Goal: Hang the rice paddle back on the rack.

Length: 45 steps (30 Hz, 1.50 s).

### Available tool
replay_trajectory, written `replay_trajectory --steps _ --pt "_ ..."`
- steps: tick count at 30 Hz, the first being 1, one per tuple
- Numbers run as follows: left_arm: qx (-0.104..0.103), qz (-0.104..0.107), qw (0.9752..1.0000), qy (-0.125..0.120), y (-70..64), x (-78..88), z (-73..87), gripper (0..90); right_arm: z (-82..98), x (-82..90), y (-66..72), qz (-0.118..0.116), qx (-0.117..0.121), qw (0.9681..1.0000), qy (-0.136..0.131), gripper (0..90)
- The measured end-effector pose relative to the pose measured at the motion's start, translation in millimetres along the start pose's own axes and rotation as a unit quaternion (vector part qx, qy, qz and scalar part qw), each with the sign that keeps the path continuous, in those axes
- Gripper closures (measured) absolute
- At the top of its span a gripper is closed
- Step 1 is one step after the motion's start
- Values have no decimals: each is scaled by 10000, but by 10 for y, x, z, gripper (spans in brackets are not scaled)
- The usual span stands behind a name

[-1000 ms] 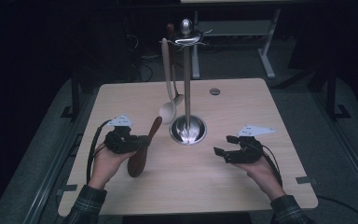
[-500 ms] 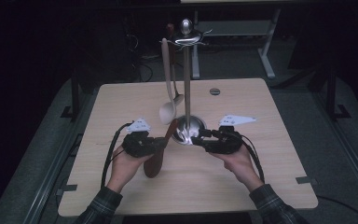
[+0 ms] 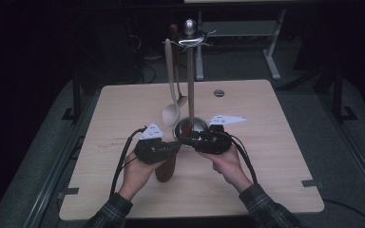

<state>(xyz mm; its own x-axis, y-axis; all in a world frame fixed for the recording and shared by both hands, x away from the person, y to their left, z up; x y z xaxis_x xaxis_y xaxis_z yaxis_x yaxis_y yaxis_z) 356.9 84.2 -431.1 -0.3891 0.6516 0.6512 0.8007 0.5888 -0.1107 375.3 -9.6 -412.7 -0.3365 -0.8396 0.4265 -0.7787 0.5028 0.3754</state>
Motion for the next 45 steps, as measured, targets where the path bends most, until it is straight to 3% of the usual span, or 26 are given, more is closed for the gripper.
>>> replay_trajectory --steps 9,21,30,45 --pt "4 3 10000 -8 -19 -2 -5 786 5 -68 -23 32 -90 10000 2 669" --pt "-50 -40 10000 -16 -30 -34 8 783 3 -78 7 -154 -303 9994 -44 747" --pt "-98 94 9999 -28 -47 -2 14 753 -11 -61 79 -220 -71 9997 -89 769" --pt "-111 333 9991 254 -11 232 161 514 -63 78 89 -234 364 9990 -130 772"
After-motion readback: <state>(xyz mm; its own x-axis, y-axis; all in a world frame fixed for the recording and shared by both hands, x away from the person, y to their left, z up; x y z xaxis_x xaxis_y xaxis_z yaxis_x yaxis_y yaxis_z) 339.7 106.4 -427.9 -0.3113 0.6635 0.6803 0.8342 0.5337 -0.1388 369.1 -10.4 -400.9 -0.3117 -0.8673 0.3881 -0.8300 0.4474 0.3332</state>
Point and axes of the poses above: each handheld gripper's, and its own axes: x roughly backward along the jaws, z roughly out of its underside, y roughly to its left, the point moved 9 cm from there along -x, roughly forward along the jaws, and after that the axes turned 7 degrees about y, right-handed, at the moved point
